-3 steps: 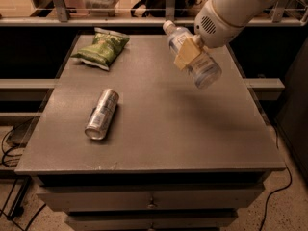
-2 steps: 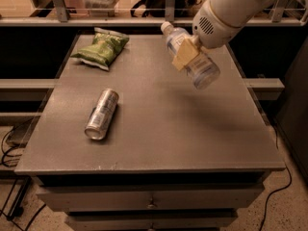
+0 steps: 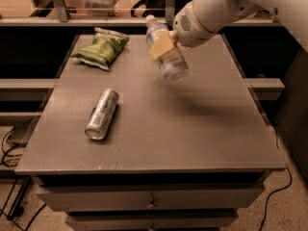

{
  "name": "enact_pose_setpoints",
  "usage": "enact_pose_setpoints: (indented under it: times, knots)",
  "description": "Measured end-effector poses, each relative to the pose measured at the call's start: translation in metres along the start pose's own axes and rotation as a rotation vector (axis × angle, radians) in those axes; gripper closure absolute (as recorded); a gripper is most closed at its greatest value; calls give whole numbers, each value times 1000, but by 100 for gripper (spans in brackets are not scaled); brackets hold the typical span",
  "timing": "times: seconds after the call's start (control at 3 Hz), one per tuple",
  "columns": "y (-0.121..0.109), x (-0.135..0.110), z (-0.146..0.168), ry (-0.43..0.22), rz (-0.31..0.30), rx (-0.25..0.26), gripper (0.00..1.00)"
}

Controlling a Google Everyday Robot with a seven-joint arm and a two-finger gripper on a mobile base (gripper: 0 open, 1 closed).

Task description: Move blue plastic bottle near green jalapeno chip bag

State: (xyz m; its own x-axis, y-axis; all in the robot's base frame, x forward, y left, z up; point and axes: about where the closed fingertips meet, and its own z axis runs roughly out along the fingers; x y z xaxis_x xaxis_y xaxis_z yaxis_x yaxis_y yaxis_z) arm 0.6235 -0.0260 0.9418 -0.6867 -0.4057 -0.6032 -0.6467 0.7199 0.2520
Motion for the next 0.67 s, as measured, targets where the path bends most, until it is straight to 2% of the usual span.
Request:
enact_pose_setpoints:
  times: [0.33,0.67]
  knots:
    - [0,-33,41,-45,98,-72,100]
    - [-4,-57,85,-39,214,-91,81]
